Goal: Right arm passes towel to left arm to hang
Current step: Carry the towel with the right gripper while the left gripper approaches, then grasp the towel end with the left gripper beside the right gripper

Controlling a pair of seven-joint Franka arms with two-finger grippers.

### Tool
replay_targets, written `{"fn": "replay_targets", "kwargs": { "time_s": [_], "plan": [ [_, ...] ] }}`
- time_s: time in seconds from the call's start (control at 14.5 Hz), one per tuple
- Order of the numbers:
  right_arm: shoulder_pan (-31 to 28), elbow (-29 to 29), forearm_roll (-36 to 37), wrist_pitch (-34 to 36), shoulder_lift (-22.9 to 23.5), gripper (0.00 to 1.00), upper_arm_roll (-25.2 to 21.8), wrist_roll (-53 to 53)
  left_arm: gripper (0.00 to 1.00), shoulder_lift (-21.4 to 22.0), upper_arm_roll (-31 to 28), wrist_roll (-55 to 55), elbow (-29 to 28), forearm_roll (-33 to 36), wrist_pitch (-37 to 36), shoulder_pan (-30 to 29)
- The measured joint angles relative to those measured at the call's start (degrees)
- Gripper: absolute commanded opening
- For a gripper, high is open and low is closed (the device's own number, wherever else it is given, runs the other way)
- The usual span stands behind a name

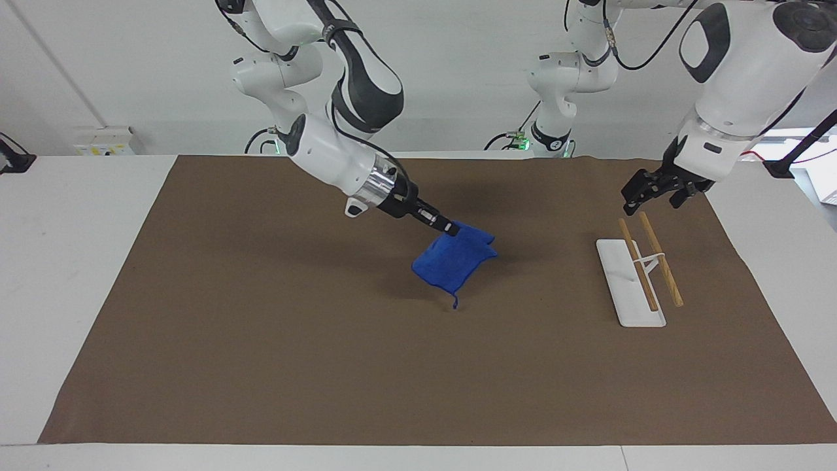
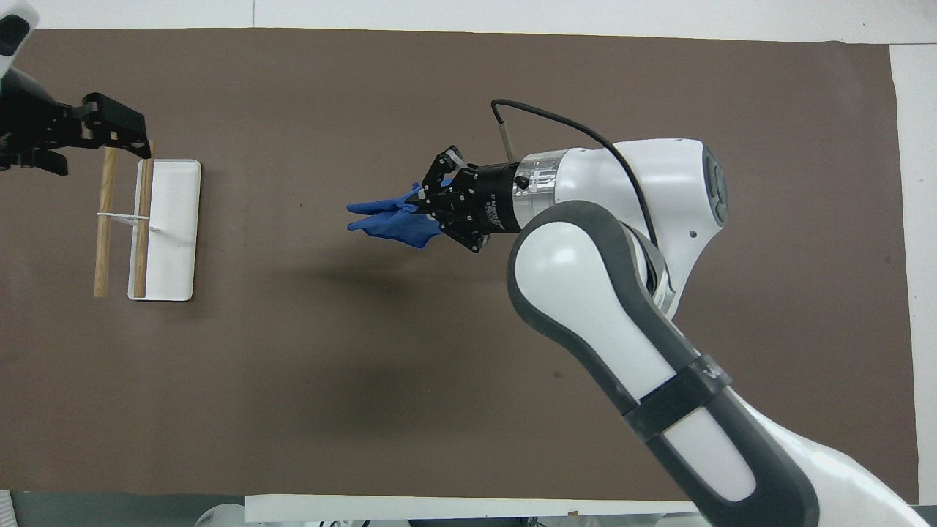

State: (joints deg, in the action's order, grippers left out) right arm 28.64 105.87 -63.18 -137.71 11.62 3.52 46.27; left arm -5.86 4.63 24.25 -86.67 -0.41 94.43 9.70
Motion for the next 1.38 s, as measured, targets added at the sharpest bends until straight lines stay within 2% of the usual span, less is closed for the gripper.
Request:
{"fn": "replay_targets", "kwargs": {
  "time_s": [0.14,0.28,0.48,0.76,1.04,1.38],
  "plan": [
    [3.2,0.0,-3.3,-3.8,0.1,0.0,0.0,0.4,1.0,1.7,0.2,9.5,-5.1,0.0,5.2,3.9],
    [5.6,0.0,-4.6,-6.8,0.3,0.0,0.0,0.5,1.0,3.0,0.2,14.4,-8.3,0.0,6.7,6.1],
    [6.6,0.0,-4.9,-7.6,0.5,0.0,0.0,0.6,1.0,4.8,0.2,16.4,-12.3,0.0,8.0,7.5],
    [6.5,0.0,-4.9,-7.6,0.6,0.0,-0.2,0.6,1.0,7.5,0.2,21.6,-19.8,0.0,15.4,8.9],
    [6.5,0.0,-5.0,-7.6,0.6,0.0,-0.2,0.7,1.0,6.7,0.2,30.3,-22.2,0.0,21.3,10.0],
    [6.5,0.0,-5.0,-7.6,0.6,0.0,-0.2,0.7,1.0,4.4,0.3,39.9,-22.4,0.0,24.3,11.8]
  ]
}}
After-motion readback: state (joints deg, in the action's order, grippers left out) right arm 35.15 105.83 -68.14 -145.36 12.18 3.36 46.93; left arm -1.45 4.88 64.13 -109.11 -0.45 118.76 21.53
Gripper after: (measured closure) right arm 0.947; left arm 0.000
